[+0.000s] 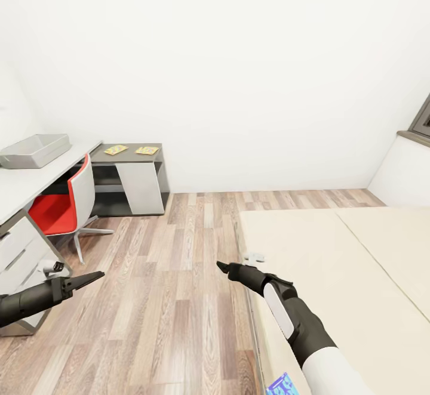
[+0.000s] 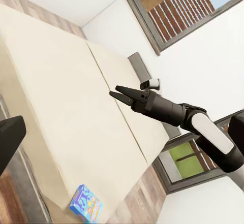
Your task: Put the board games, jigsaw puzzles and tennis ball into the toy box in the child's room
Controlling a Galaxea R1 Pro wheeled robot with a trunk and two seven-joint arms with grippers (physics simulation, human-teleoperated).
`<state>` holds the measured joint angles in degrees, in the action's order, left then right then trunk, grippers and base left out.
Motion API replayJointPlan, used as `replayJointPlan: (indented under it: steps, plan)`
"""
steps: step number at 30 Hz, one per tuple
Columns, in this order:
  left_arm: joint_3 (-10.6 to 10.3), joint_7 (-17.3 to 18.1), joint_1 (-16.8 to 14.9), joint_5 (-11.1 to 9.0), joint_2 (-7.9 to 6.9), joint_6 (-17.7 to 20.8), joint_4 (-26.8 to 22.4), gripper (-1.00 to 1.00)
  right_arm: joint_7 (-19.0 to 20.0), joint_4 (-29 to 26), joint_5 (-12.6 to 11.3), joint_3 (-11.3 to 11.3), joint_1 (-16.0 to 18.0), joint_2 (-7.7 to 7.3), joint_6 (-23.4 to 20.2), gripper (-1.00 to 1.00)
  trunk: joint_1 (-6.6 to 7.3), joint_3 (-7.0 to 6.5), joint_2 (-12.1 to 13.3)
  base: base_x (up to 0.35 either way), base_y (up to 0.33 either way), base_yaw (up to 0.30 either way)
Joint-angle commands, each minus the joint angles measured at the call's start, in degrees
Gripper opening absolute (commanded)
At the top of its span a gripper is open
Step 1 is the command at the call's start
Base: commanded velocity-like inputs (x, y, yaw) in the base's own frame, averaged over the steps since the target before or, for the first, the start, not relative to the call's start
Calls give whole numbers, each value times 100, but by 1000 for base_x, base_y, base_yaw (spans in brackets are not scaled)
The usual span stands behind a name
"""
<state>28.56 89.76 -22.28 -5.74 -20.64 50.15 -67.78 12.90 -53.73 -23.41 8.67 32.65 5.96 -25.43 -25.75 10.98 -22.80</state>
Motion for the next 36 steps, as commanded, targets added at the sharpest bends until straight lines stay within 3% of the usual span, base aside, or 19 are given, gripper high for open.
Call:
replayJointPlan:
  steps: [1, 24, 36]
  plan:
    - [0, 24, -4, 3, -2, 60, 2, 100, 2, -6, -23, -5, 4, 2, -32, 100, -3, 12, -12, 0, 241, 0]
    - [0, 24, -4, 3, -10, 65, 2, 100, 2, -6, -40, -38, 4, 2, -39, 100, -3, 12, -12, 0, 246, -3]
    - [0, 24, -4, 3, -10, 64, 2, 100, 10, -6, -49, -181, 4, 2, -41, 100, -3, 12, -12, 2, 279, -218]
